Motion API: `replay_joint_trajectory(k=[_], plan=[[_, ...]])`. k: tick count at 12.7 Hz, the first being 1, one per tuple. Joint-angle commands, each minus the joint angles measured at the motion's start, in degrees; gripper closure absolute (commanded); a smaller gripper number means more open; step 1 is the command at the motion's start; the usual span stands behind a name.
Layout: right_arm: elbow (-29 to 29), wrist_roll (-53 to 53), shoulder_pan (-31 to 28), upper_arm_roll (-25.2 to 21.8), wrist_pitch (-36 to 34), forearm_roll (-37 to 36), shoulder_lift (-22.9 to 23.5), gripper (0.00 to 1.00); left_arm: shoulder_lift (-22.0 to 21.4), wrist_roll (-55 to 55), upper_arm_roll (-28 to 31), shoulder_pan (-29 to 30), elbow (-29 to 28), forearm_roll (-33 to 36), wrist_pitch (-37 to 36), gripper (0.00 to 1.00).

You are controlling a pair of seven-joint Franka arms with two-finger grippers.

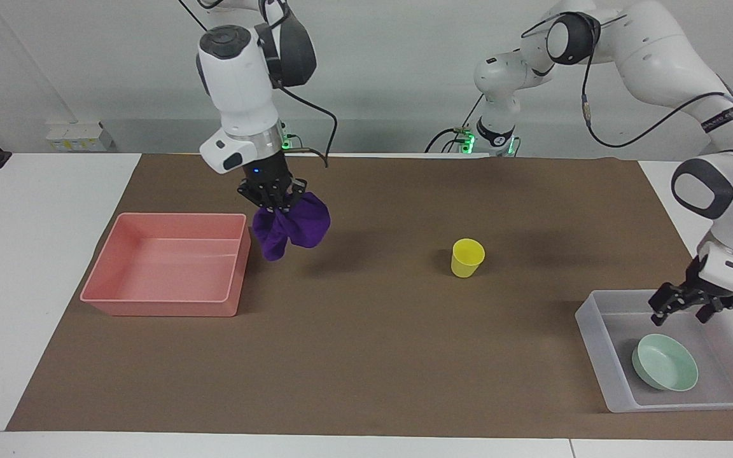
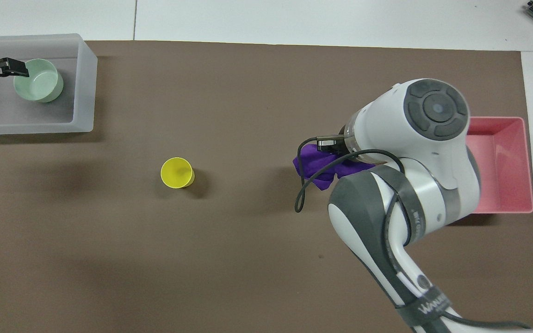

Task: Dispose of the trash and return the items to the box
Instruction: 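Carry the purple cloth with the right gripper into the pink tray, then grasp the yellow cup with the left gripper while the right gripper releases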

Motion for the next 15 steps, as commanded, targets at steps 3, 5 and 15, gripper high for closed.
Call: replay_joint_trajectory(k=[3,5,15], plan=[[-0.7,-12.8,-10.1,0.4,-0.8,-4.6,-3.3,1.00,-18.8,-1.0,0.8,-8.1,-25.0,0.4,1.4,0.00],[-3.3,-19.0,-15.5,0.4,2.2,-4.4,-3.4,1.00,-19.9,-6.1,0.9,-13.3,-27.9,0.4,2.0,0.00],[-24.7,-29.8,-24.8,0.4,24.1,-3.8,2.9,1.00,-20.3,-16.6,0.8,-26.0,-42.8,0.4,19.5,0.37]])
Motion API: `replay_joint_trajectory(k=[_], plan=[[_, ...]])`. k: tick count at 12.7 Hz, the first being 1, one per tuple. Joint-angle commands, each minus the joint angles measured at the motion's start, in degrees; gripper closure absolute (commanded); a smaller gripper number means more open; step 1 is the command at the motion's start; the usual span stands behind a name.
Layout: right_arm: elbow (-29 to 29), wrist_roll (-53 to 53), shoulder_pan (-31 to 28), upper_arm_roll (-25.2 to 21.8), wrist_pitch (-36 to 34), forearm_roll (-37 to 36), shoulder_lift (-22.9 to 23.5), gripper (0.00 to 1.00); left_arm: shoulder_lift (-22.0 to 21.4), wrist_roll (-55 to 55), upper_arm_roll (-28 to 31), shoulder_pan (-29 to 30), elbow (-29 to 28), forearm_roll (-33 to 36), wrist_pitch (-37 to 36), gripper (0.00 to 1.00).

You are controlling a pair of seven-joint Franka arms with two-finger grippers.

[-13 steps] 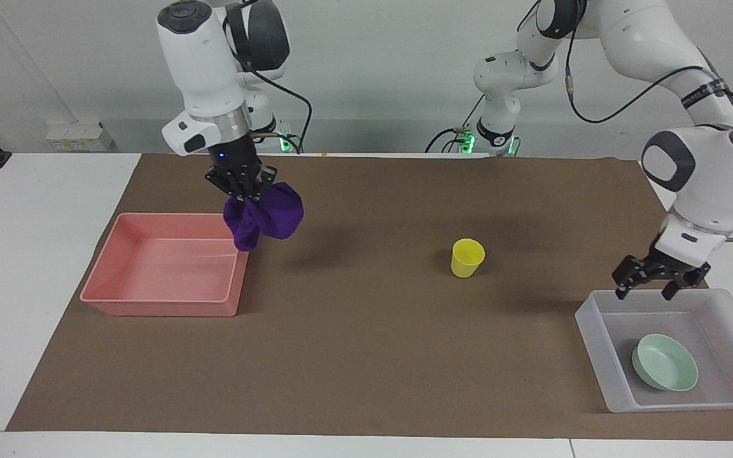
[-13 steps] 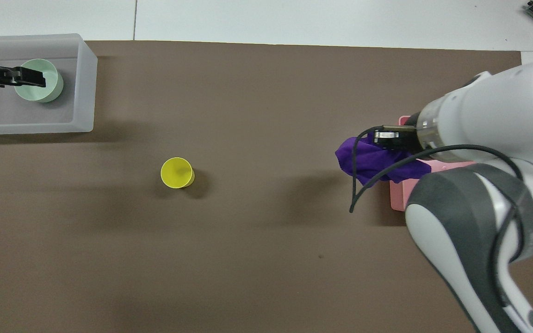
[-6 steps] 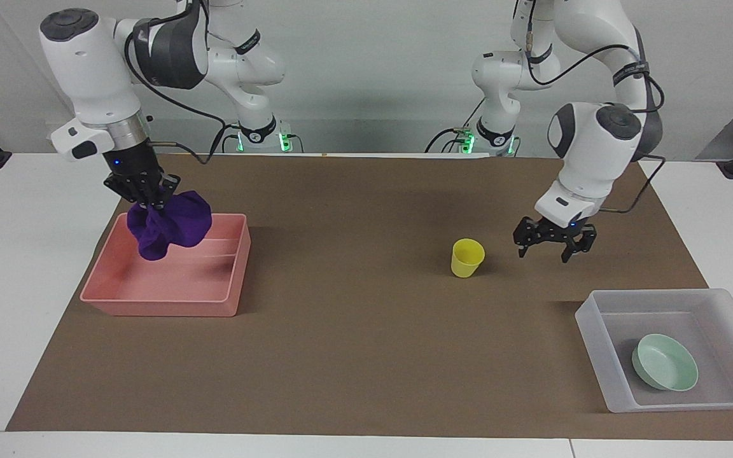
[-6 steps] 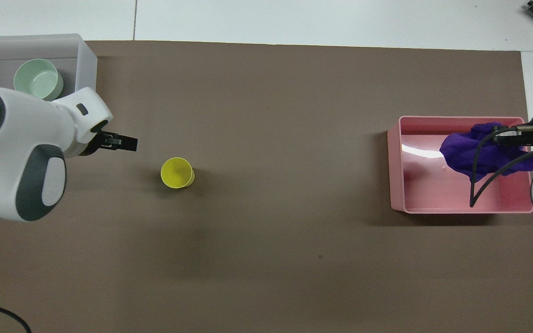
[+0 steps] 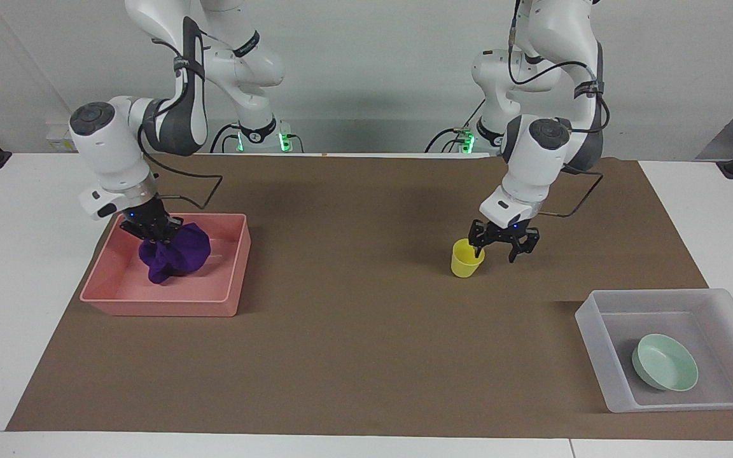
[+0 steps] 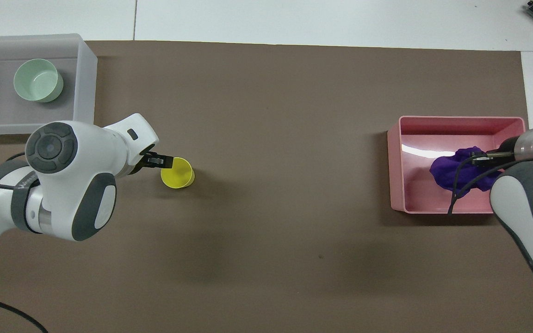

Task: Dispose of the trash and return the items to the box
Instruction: 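Grasp the yellow cup with the left gripper while the right gripper releases, then lift the yellow cup into the green bowl while the right gripper withdraws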

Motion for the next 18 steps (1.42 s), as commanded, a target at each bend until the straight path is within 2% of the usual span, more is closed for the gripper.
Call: replay_joint_trajectory(k=[1,2,3,6,9,12,15,18], plan=[[-3.2,-1.3,-0.9,0.7,4.5,0.1,0.4,1.00,-0.8,-2.6,0.9,-2.3,-4.6,0.4,5.0,0.57],[-3.8,-0.9,-0.9,0.7,6.0,0.1,1.0,1.00,-0.4,-3.2,0.9,-2.8,-4.6,0.4,5.3,0.82],[-3.8,-0.2,-0.8,0.7,6.3,0.1,1.2,0.87,-0.4,-3.4,1.0,-2.8,-4.6,0.4,5.4,1.00],[-3.3,0.4,-0.2,0.7,6.3,0.1,1.3,0.00,-0.6,-3.3,1.0,-2.2,-3.6,0.4,3.0,1.00],[-0.5,1.5,0.2,1.5,3.4,0.0,0.4,0.00,-1.2,-3.1,1.3,0.7,1.5,0.5,-2.9,1.00],[3.9,4.6,1.9,1.5,-2.0,0.1,-1.5,0.00,0.2,-2.7,1.3,6.1,9.8,1.3,-6.1,1.00],[6.1,12.6,6.1,1.5,-6.7,0.0,-3.8,0.00,5.7,-0.9,1.3,12.1,20.9,2.8,-9.7,1.00],[10.1,18.0,9.4,1.6,-13.4,-0.6,-5.2,0.00,9.1,0.7,1.0,18.4,26.9,2.7,-10.1,1.00]])
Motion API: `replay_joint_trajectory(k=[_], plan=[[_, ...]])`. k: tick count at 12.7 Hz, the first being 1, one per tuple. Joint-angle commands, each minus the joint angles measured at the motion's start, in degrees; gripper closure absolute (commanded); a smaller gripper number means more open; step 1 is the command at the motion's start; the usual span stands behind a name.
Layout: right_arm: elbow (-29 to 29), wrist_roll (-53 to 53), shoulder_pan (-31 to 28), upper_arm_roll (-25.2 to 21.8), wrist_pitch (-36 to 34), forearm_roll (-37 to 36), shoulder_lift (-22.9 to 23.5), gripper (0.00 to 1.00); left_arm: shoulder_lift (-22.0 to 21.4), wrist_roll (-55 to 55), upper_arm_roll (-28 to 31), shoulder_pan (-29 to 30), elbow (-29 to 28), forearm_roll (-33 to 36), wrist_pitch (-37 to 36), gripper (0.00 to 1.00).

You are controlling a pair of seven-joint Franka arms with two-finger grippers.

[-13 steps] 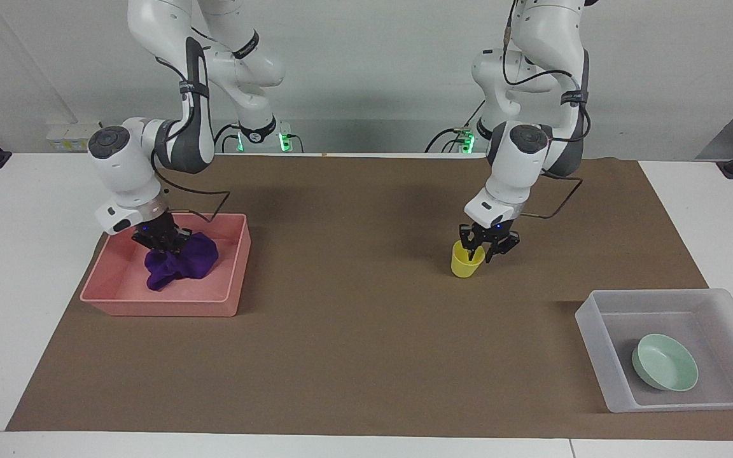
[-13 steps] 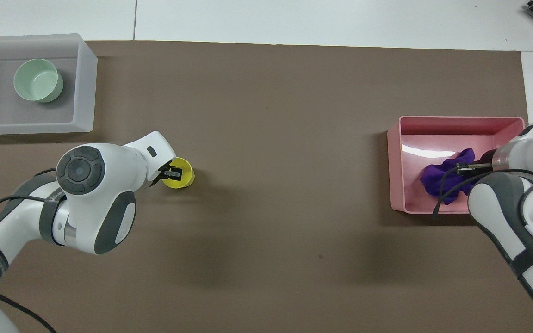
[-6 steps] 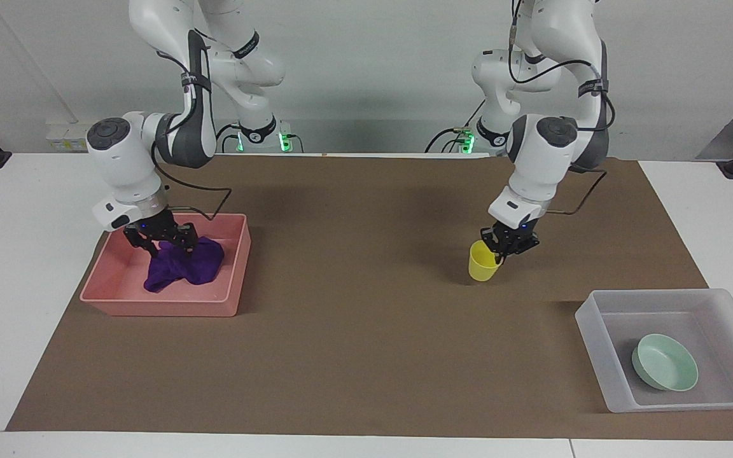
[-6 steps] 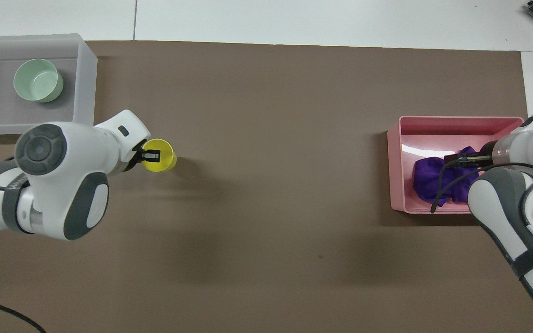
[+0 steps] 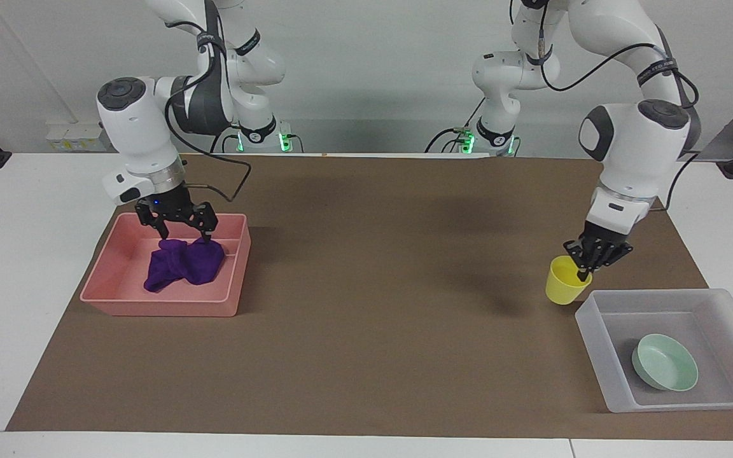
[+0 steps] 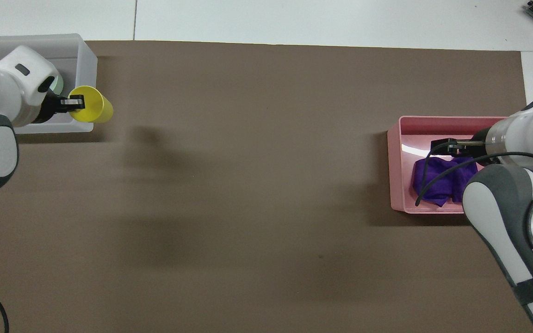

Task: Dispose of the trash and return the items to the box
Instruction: 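Lift the yellow cup into the green bowl while the right gripper withdraws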

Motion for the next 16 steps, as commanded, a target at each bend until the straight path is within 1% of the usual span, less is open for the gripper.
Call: replay_joint_trajectory(k=[1,2,3,6,9,10,12,14,15,16], plan=[[4.9,2.6,1.2,0.2,-7.6,-0.6,-1.0,0.00,5.7,2.6,-0.7,4.8,8.3,0.7,-1.9,1.00],[8.2,2.5,1.1,0.2,-11.5,-0.6,-1.0,0.00,7.6,3.9,-0.7,6.1,10.6,0.6,-2.2,1.00],[11.3,2.3,1.0,0.2,-15.1,-0.6,-1.0,0.00,10.8,4.3,-0.8,7.3,14.4,0.5,-3.4,1.00],[17.0,1.8,0.8,0.0,-22.6,-0.6,-2.1,0.00,21.3,8.2,-1.0,11.2,28.3,0.5,-8.7,1.00],[22.2,1.8,0.5,-0.3,-29.8,-0.1,-3.2,0.00,28.3,8.7,-1.2,13.1,34.9,-0.2,-7.7,1.00],[23.6,1.7,0.3,-0.5,-31.9,0.0,-3.2,0.00,29.7,8.7,-1.3,13.1,35.3,-0.4,-7.2,1.00],[24.6,0.0,0.1,-0.8,-34.3,0.1,-4.4,0.00,30.5,8.7,-1.2,14.0,34.8,-2.4,-4.8,1.00],[23.2,-4.1,-0.7,-1.1,-34.2,0.8,-5.3,0.00,29.6,8.6,-1.1,14.3,31.9,-2.8,-4.0,1.00],[23.2,-4.3,-0.9,-1.1,-34.1,1.7,-5.3,0.00,28.5,8.6,-1.0,14.5,29.5,-2.9,-3.0,1.00],[23.2,-4.4,-0.7,-1.1,-34.2,1.0,-4.9,0.00,28.0,8.6,-1.0,14.4,28.3,-2.9,-2.8,1.00]])
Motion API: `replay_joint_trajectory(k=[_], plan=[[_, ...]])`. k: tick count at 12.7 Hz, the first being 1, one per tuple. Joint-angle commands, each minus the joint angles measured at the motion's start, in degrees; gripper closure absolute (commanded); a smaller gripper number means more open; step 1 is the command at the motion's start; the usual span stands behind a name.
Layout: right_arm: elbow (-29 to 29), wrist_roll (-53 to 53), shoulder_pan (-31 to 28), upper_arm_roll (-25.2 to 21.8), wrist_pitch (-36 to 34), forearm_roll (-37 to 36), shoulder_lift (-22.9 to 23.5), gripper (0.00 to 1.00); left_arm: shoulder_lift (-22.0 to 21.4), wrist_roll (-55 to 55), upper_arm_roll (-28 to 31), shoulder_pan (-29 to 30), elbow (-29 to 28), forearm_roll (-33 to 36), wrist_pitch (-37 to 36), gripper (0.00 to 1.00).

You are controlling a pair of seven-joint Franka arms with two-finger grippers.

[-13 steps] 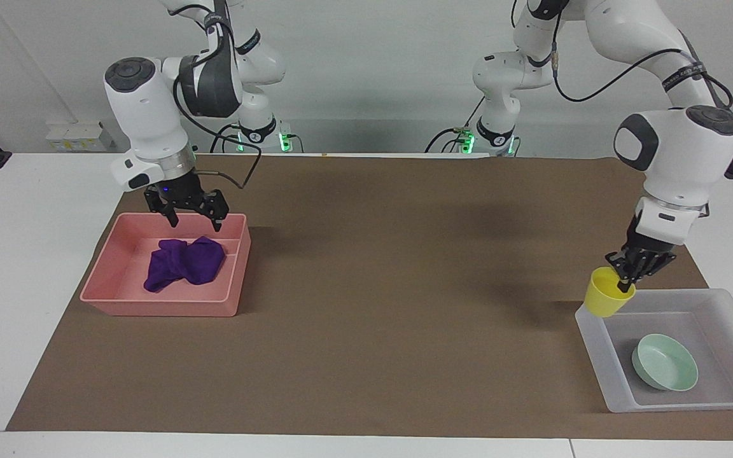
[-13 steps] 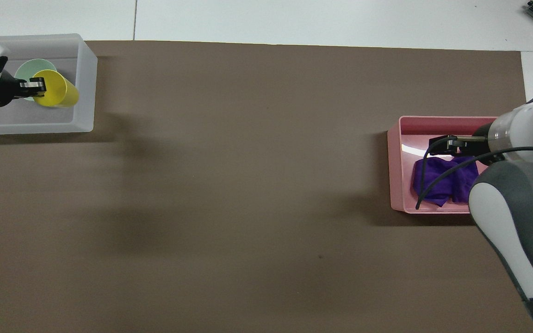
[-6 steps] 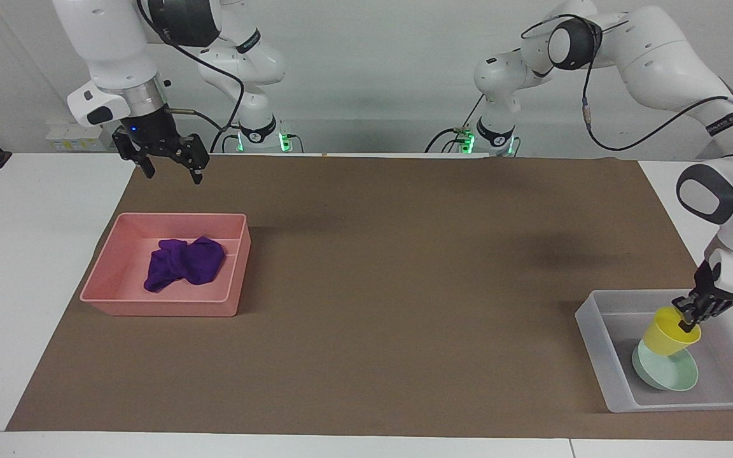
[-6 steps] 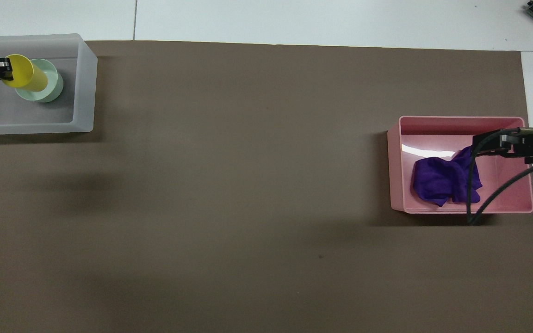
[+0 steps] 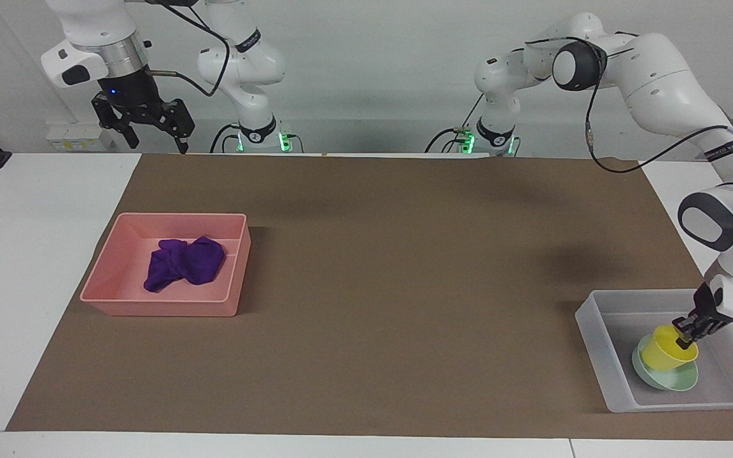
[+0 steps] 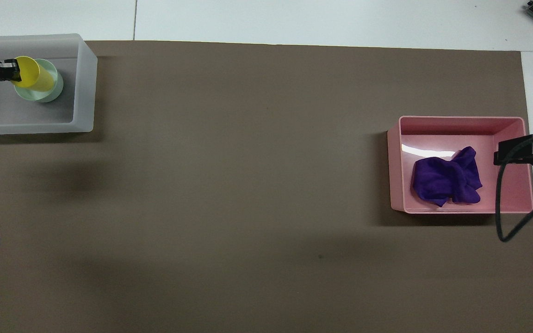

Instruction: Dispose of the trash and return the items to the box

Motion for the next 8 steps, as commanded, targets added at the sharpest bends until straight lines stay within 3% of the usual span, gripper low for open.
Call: replay_joint_trajectory(k=[1,2,4,5,6,8], plan=[[-0.5,-1.9,-0.3,0.2,-0.6,0.3,0.1,0.00,-1.7,0.7,-0.3,0.3,-3.3,-0.9,1.4,1.00],[-0.9,-1.9,-0.6,0.2,-0.5,0.2,0.0,0.00,-1.8,1.0,-0.4,0.2,-3.2,-0.8,0.7,0.93],[-3.0,-1.9,-0.6,0.2,1.1,0.3,-0.8,0.00,-1.8,1.2,-0.6,0.2,-2.9,-0.6,-0.2,0.61],[-3.5,-1.9,-0.6,0.2,2.3,0.4,-0.9,0.00,-1.8,1.3,-0.7,0.5,-2.7,-0.6,-0.7,0.26],[-4.1,-1.8,-0.6,0.2,2.4,0.4,-1.4,0.00,-2.8,2.0,-0.6,0.1,-2.7,-0.6,-0.9,0.00],[-5.2,-1.7,-0.6,0.2,2.4,0.4,-1.8,0.00,-5.7,6.2,-0.6,-0.4,-3.4,-0.8,-2.2,0.00]])
